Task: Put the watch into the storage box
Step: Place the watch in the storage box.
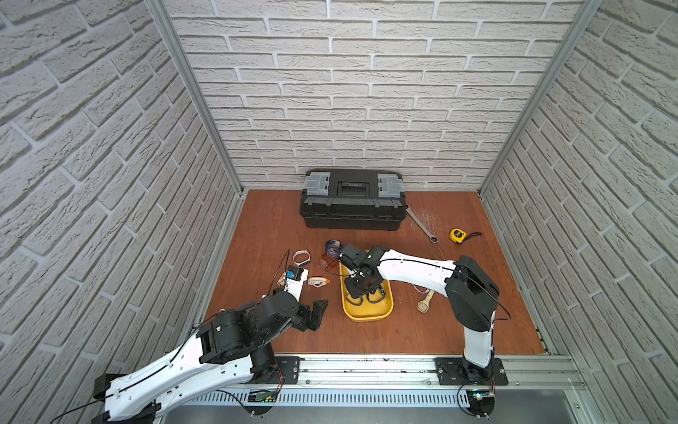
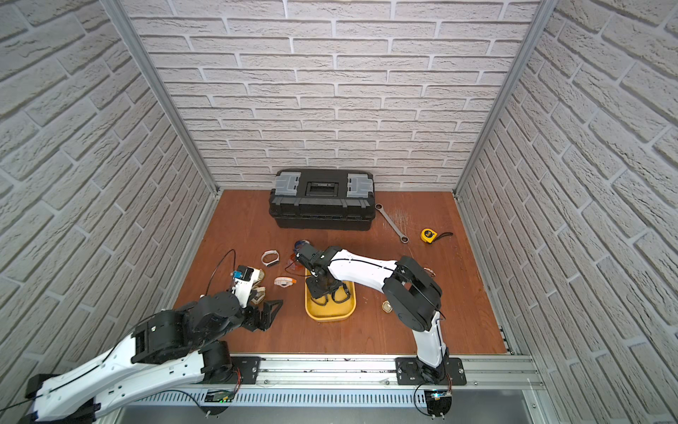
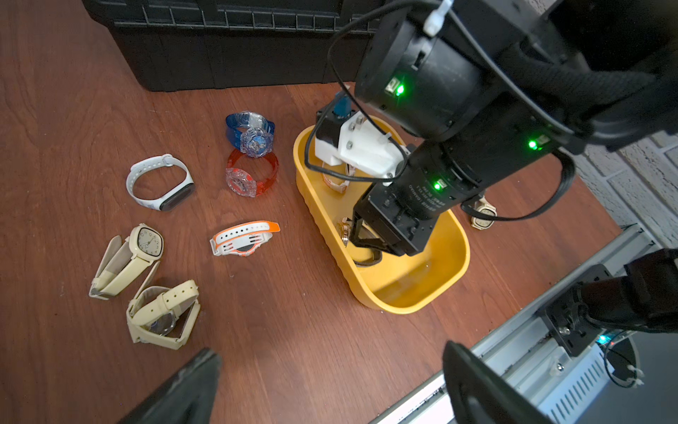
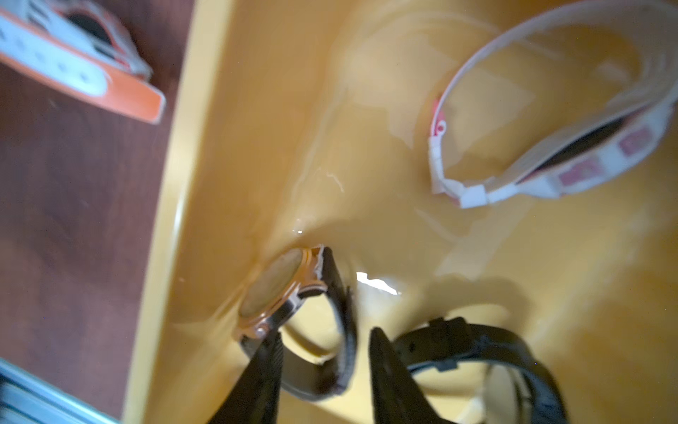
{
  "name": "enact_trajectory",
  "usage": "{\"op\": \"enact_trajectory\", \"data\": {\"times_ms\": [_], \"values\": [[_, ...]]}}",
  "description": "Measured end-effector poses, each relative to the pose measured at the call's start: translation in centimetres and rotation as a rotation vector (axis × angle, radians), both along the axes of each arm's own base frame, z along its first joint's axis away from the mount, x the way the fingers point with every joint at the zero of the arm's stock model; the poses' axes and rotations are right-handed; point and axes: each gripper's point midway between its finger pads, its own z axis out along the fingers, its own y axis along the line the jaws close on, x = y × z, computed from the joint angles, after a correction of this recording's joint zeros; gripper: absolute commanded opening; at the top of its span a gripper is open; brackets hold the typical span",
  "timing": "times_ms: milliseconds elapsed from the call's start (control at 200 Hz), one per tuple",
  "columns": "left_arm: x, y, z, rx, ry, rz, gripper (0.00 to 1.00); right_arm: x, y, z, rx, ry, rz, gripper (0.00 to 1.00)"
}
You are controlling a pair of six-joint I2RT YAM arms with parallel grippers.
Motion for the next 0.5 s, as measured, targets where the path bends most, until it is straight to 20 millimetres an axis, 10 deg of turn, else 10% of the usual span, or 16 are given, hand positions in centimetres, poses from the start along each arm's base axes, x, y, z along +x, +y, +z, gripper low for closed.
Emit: {"op": "enact_trajectory", "data": {"times_ms": [140, 305, 500], "values": [[0.1, -0.1, -0.1, 0.003, 0.002, 0.004, 0.98, -0.4, -0.3, 1.4, 0.046, -0.024, -0.005, 0.74], [0.3, -0.6, -0.1, -0.004, -0.002, -0.006, 0.98, -1.4, -2.1, 7.5, 0.176, -0.131, -0.036, 0.83], [0.6, -2.5, -0.8, 0.011, 0.01, -0.053, 0.98, -2.1, -10.0, 11.3, 0.306, -0.244, -0.239, 0.86]]}}
